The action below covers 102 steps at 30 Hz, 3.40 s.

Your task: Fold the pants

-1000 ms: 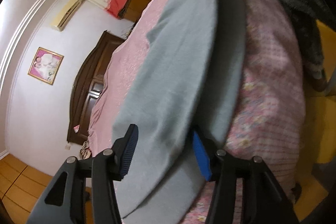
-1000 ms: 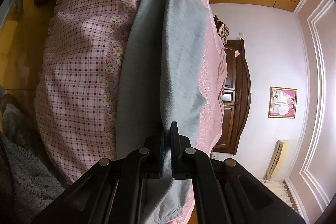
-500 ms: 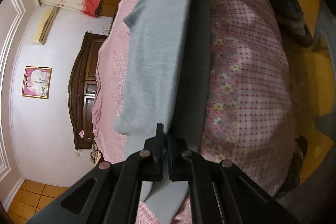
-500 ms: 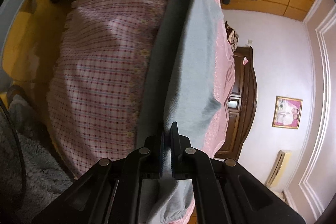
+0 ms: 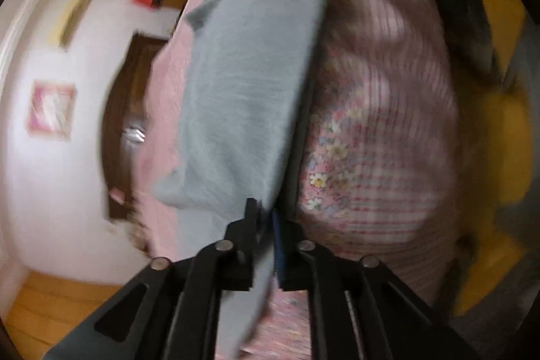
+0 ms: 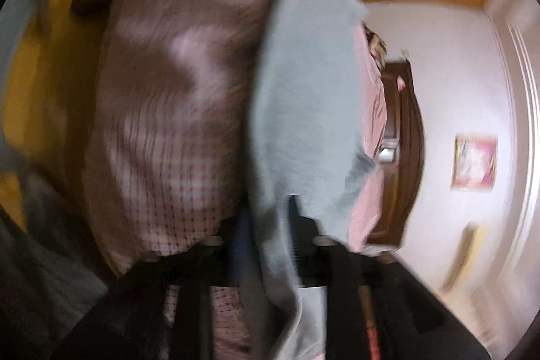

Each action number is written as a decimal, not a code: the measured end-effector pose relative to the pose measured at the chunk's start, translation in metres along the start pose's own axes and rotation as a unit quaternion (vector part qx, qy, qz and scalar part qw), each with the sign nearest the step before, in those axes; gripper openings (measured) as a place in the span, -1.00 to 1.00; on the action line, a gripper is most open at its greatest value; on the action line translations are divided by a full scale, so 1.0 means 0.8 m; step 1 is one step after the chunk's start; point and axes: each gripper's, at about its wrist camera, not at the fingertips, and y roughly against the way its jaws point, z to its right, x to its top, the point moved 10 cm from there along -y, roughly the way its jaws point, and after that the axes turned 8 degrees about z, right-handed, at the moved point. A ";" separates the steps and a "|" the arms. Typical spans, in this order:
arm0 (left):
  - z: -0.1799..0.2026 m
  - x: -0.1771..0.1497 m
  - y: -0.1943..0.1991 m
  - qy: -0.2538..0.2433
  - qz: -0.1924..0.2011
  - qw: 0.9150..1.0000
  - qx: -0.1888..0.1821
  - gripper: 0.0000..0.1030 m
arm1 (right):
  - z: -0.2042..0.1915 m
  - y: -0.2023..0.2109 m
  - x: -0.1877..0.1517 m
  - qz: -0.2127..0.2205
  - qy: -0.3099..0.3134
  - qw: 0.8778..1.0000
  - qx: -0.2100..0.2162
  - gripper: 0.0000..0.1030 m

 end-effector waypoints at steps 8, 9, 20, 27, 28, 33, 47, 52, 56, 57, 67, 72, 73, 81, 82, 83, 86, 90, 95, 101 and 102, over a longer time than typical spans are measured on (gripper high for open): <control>-0.054 0.088 0.040 0.164 0.090 0.978 -0.097 0.21 | 0.119 0.065 -0.120 -0.027 -0.520 0.851 0.066 0.13; -0.061 0.109 0.037 0.167 0.105 0.975 -0.099 0.21 | 0.127 0.071 -0.156 -0.032 -0.589 0.804 0.075 0.13; -0.098 0.251 -0.096 0.283 0.121 0.942 -0.131 0.21 | 0.060 0.044 -0.335 -0.064 -0.845 0.479 0.228 0.11; -0.104 0.242 -0.109 0.298 0.104 0.941 -0.124 0.21 | 0.078 0.043 -0.342 -0.054 -0.838 0.506 0.197 -0.73; -0.105 0.237 -0.110 0.302 0.102 0.940 -0.123 0.21 | 0.085 0.048 -0.343 -0.057 -0.825 0.529 0.190 -0.73; -0.110 0.205 -0.128 0.342 0.080 0.929 -0.117 0.21 | 0.111 0.060 -0.332 -0.060 -0.777 0.607 0.155 -0.73; -0.206 0.017 -0.086 0.416 0.007 0.908 -0.050 0.36 | 0.140 0.080 -0.296 -0.195 -0.581 0.786 0.083 0.05; -0.247 -0.153 -0.053 0.528 -0.071 0.846 -0.001 0.55 | 0.170 0.034 -0.119 -0.105 -0.494 0.854 0.127 0.05; -0.251 -0.237 -0.016 0.580 -0.083 0.810 0.019 0.55 | 0.151 -0.019 0.078 -0.023 -0.406 0.895 0.184 -0.10; -0.253 -0.260 -0.004 0.595 -0.084 0.799 0.038 0.55 | 0.144 -0.026 0.126 0.001 -0.395 0.896 0.202 -0.19; -0.236 -0.344 0.030 0.758 -0.007 0.652 0.019 0.55 | 0.079 -0.072 0.394 0.179 -0.202 0.959 0.083 -0.38; -0.235 -0.363 0.034 0.783 0.008 0.622 0.004 0.55 | 0.068 -0.102 0.386 0.163 -0.179 0.969 0.052 -0.38; -0.235 -0.364 0.036 0.786 0.012 0.618 0.001 0.55 | 0.068 -0.106 0.385 0.161 -0.178 0.969 0.051 -0.38; -0.236 -0.347 0.029 0.778 0.016 0.628 -0.001 0.55 | 0.067 -0.119 0.398 0.172 -0.152 0.973 0.012 -0.94; -0.236 -0.347 0.029 0.779 0.017 0.626 -0.002 0.56 | 0.068 -0.115 0.400 0.177 -0.157 0.972 0.011 -0.94; -0.236 -0.348 0.027 0.781 0.019 0.625 -0.002 0.56 | 0.074 -0.108 0.399 0.186 -0.166 0.968 0.006 -0.94; -0.236 -0.352 0.027 0.788 0.023 0.615 -0.003 0.56 | 0.082 -0.073 0.403 0.214 -0.180 0.960 0.004 -0.94; -0.235 -0.354 0.029 0.792 0.024 0.610 -0.002 0.56 | 0.059 -0.034 0.416 0.256 -0.116 0.959 0.031 -0.94; -0.233 -0.357 0.029 0.788 0.019 0.615 0.002 0.56 | 0.026 -0.031 0.417 0.262 -0.075 0.961 0.048 -0.94; -0.234 -0.355 0.028 0.791 0.016 0.612 0.000 0.56 | 0.003 -0.041 0.413 0.267 -0.059 0.959 0.068 -0.93; -0.234 -0.354 0.027 0.790 0.015 0.613 0.000 0.56 | -0.002 -0.042 0.415 0.268 -0.053 0.960 0.065 -0.93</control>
